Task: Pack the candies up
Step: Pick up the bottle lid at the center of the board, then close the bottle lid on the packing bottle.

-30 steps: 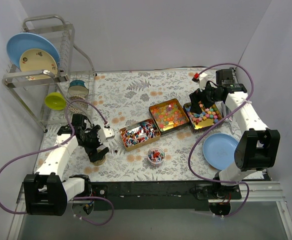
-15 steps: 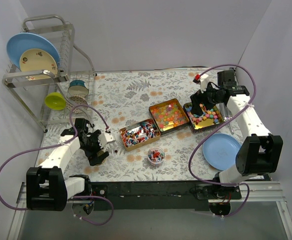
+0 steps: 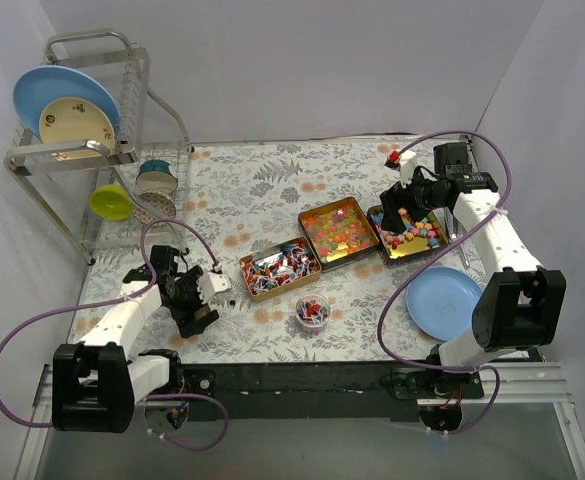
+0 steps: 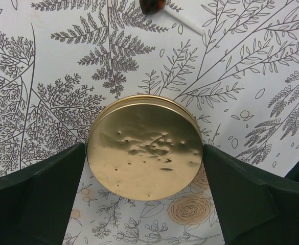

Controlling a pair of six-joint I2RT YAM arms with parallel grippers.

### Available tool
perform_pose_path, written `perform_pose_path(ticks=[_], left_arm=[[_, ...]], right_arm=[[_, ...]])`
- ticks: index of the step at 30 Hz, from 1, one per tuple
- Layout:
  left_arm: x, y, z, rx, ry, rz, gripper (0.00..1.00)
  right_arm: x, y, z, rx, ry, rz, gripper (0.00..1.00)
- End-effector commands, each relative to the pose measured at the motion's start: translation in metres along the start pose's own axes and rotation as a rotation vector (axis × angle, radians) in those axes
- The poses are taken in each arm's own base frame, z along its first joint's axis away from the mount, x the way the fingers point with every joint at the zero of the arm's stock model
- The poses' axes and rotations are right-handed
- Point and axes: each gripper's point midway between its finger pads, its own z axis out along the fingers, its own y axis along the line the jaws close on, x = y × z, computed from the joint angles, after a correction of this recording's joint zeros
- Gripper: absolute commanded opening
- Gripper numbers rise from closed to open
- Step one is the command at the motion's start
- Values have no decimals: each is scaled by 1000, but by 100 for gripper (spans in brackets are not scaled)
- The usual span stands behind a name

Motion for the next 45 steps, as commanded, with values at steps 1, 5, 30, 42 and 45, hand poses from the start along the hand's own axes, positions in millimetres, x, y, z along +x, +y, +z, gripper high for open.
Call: perform_pose_path(ticks=[1,5,30,42,45], left_arm=[[11,12,8,-60,43,9,96],[12,16,9,-79,45,16,91],[-230,-49,-44,174,-324,227,83],[-275,-92,6,226,-294,255,83],[-285,-99,15,237,-304,264,84]], right_arm=[[-10,3,-4,-6,-30,-26,98],[-8,5,-4,-8,-28,-26,98],[-12,-7,-10,75,-28,-25,98],[-12,-29,-3,181,-41,58,98],[-16,-26,-2,165,-59,52,98]])
